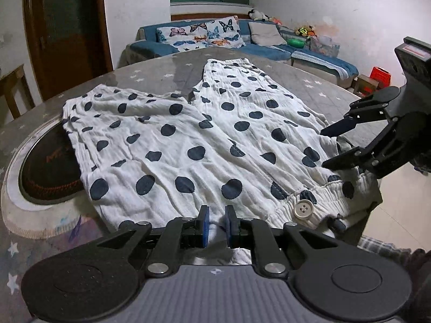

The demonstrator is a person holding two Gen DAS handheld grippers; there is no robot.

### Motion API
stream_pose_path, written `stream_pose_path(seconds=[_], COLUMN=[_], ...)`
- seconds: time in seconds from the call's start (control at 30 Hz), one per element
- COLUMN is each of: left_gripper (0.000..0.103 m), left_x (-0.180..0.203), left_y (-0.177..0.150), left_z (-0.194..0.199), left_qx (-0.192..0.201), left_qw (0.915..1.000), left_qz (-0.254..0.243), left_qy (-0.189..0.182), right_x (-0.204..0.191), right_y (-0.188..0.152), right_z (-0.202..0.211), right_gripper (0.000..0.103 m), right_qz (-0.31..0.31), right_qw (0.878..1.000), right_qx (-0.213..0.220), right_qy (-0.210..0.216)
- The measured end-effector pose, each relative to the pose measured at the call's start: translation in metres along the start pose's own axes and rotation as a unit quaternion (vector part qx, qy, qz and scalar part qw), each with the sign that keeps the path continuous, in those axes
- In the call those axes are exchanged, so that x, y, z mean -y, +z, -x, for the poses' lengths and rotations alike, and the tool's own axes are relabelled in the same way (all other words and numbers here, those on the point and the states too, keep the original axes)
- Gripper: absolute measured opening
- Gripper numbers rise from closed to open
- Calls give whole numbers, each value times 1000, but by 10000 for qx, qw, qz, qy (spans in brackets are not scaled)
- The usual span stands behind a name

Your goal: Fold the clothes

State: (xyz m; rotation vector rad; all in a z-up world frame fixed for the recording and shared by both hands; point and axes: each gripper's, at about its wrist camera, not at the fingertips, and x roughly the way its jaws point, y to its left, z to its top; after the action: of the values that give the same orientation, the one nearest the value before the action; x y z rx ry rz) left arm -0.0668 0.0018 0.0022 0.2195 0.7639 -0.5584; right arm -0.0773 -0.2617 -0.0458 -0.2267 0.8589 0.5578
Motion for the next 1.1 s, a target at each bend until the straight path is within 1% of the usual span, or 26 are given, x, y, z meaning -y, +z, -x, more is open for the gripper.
stream_pose_path(seconds=[0.1,0.17,0.27,0.33,0.43,0.5,0.63,0.73,0.8,0.93,1.1], left_gripper=[14,14,15,16,22,23,24,25,28,29,29], left_x=[-4,-3,-1,3,11,16,24,28,32,46,61], left_y=[7,15,26,32,38,42,44,48,52,59,65], left_z=[3,6,7,3,-8,-14,-23,-24,-24,-29,-40], left_qx=[-49,50,181,233,238,228,148,163,194,223,154], left_qw=[10000,9999,9996,9993,9990,9988,9985,9979,9973,9952,9922], left_qz=[53,100,187,244,297,313,285,314,320,262,248], left_qy=[6,-22,-98,-166,-243,-308,-437,-534,-633,-912,-1215], right_x=[4,12,33,45,62,74,94,107,116,139,171], right_y=[8,17,33,41,53,61,64,65,69,83,100], right_z=[3,6,7,-3,-20,-31,-54,-61,-61,-65,-83], right_gripper=[65,65,65,65,65,65,64,64,64,64,64], right_qz=[-60,-102,-154,-198,-274,-324,-435,-507,-585,-748,-889], right_qw=[9998,9997,9994,9993,9989,9986,9981,9975,9967,9946,9910], right_qx=[2,103,297,324,330,334,235,227,266,362,399], right_qy=[177,186,54,-35,-162,-247,-380,-445,-498,-620,-918])
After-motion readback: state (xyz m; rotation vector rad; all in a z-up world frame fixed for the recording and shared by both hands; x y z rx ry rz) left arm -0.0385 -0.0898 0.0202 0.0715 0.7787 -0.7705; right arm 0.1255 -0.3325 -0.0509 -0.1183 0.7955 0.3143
